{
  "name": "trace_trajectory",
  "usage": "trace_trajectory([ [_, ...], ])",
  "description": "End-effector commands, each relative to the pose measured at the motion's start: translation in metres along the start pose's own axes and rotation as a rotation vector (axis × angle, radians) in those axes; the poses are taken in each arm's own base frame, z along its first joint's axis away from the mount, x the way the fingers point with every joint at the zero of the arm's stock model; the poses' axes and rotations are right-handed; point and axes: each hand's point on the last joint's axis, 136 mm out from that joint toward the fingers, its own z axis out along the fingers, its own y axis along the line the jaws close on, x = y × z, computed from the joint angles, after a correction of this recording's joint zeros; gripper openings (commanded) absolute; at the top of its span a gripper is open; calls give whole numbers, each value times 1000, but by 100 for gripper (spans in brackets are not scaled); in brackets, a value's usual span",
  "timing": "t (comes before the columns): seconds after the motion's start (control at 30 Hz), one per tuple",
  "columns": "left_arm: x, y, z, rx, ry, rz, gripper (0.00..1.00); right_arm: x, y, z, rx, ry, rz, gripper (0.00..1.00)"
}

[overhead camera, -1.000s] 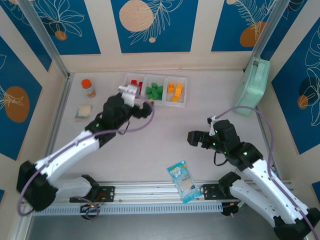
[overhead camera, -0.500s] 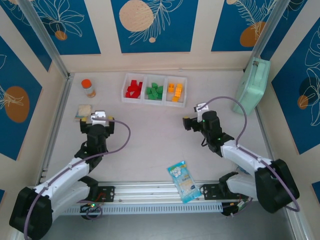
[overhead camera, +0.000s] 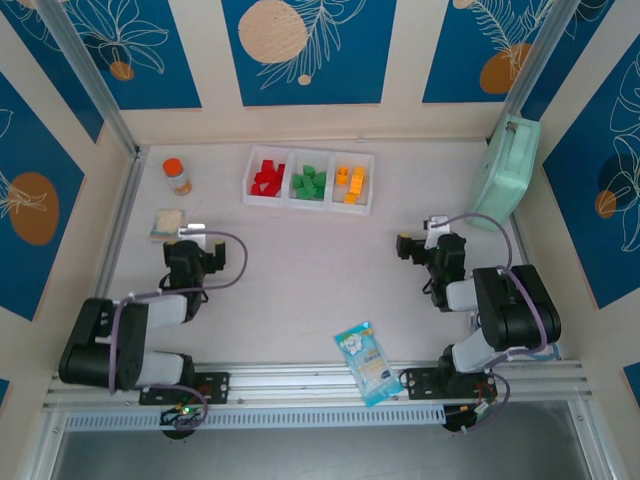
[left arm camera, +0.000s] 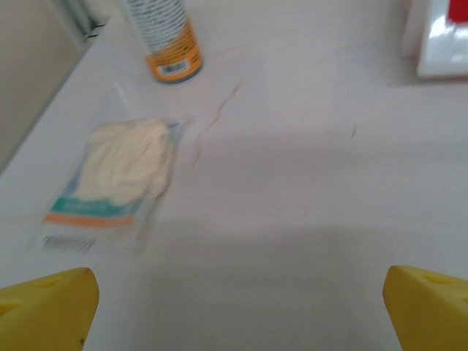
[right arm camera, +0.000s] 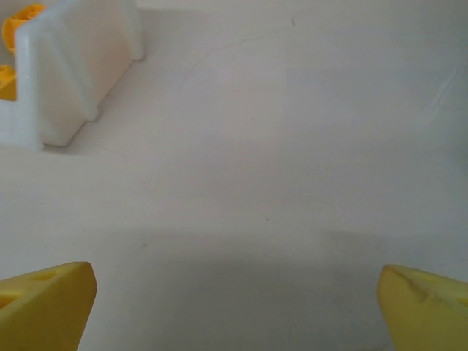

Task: Sort the legos into containers by color
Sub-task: Reset both arms

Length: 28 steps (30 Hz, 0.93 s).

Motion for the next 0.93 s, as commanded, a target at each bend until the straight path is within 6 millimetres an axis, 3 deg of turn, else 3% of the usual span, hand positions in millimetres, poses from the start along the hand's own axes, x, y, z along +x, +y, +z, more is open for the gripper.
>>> trace_trajectory([
  [0.0, -21, -9, 21, 99, -116, -84, 99, -34, 23, 7, -160, -65, 4, 99],
  [0.03, -30, -13, 22, 129, -184, -74, 99, -35, 22, 6, -165, -51, 4, 99],
  [0.1, -24, -22, 21, 184, -101, -51, 99, -35, 20, 9, -161, -58, 19, 99],
  [0.17, -29, -27, 25, 208, -127, -38, 99, -36, 18, 12, -147, -35, 28, 99],
  [0.9, -26, -28, 24, 210, -119, -33, 99, -34, 11, 13, -119, -17, 53, 99],
])
